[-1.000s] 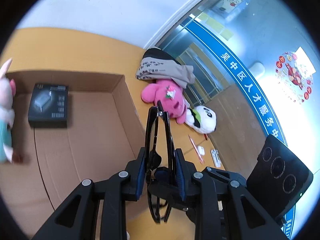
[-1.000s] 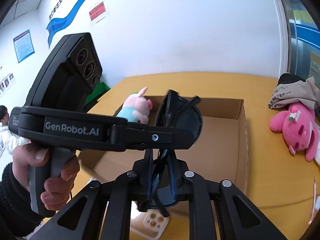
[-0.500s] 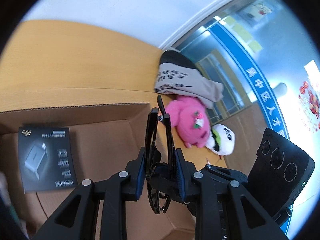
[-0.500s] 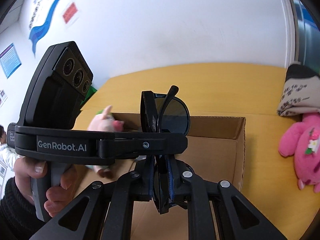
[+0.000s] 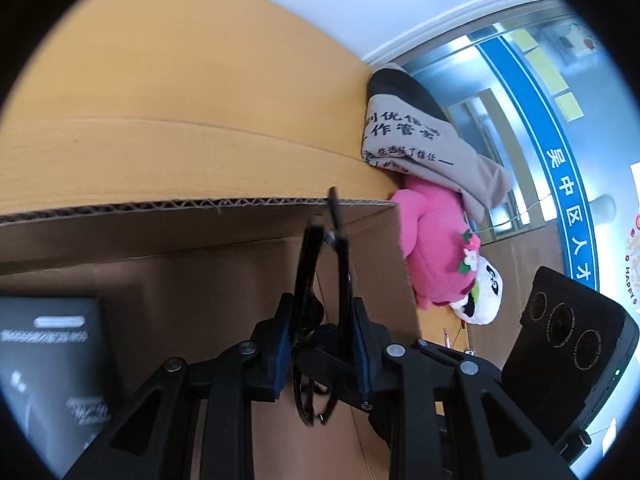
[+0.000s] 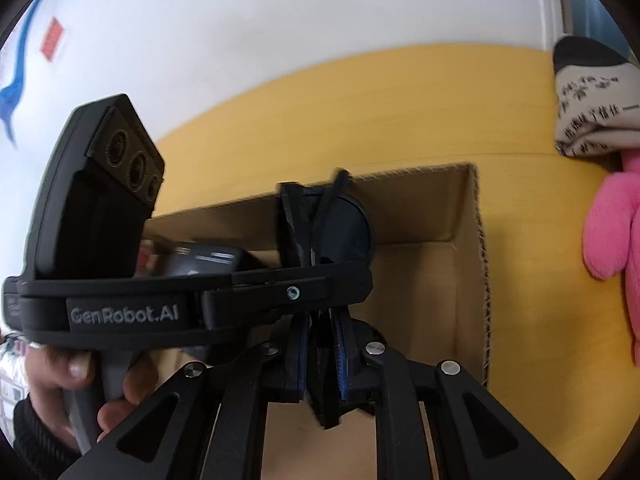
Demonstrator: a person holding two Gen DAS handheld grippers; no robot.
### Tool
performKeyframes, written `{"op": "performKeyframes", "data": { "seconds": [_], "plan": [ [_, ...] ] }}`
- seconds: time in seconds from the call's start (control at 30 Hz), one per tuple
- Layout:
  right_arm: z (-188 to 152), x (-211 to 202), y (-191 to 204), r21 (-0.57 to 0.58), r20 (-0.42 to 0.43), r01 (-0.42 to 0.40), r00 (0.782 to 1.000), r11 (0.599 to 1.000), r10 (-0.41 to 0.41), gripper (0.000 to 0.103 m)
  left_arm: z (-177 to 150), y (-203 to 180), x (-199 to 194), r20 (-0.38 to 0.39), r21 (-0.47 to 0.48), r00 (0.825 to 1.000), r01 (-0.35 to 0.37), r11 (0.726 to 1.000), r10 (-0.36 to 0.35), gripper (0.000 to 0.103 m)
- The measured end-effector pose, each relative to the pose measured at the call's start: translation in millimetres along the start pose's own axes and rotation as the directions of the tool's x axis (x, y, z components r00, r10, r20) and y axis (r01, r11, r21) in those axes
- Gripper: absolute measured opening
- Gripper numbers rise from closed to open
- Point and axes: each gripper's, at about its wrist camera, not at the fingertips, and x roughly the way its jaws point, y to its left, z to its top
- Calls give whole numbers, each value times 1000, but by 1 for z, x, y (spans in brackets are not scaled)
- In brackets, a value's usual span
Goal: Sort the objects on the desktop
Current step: 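Lift the sunglasses with the right gripper and carry them over the box, then lower the sunglasses into the box and open the right gripper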
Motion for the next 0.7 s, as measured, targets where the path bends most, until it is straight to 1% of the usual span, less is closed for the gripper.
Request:
{"op": "performKeyframes", "data": {
  "seconds": [0.07,0.13,0.27,0.33,0.4,0.5,0.53,0.67,0.7],
  "plan": [
    [1,3,1,-5,-10,29,1000,1000,-29,14,3,1,6,-6,-9,1000,3,1000,-3,25],
    [2,6,3,-1,-23,38,999,999,-38,15,5,4,10,-17,-21,1000,-8,1000,8,25],
    [-2,14,10,-10,-42,53,998,999,-54,16,6,7,19,-45,-31,998,-54,998,53,29],
    [-5,14,11,-8,-39,54,998,999,-54,16,5,9,18,-50,-40,997,-63,997,61,30],
    [-8,13,11,-4,-46,50,998,999,-50,16,4,7,17,-53,-34,994,-96,995,94,30],
    [-14,13,12,-11,-58,53,997,999,-53,16,3,2,16,-57,-19,992,-118,993,116,35],
    [-16,14,12,-10,-62,52,997,999,-53,16,3,1,15,-54,-19,991,-122,992,121,35],
    [-20,12,15,-6,-64,54,997,999,-54,18,0,-2,12,-51,-12,987,-150,989,150,35],
    [-21,10,15,-4,-60,51,997,999,-51,24,-1,-4,11,-48,-4,987,-155,988,155,37]
  ]
}}
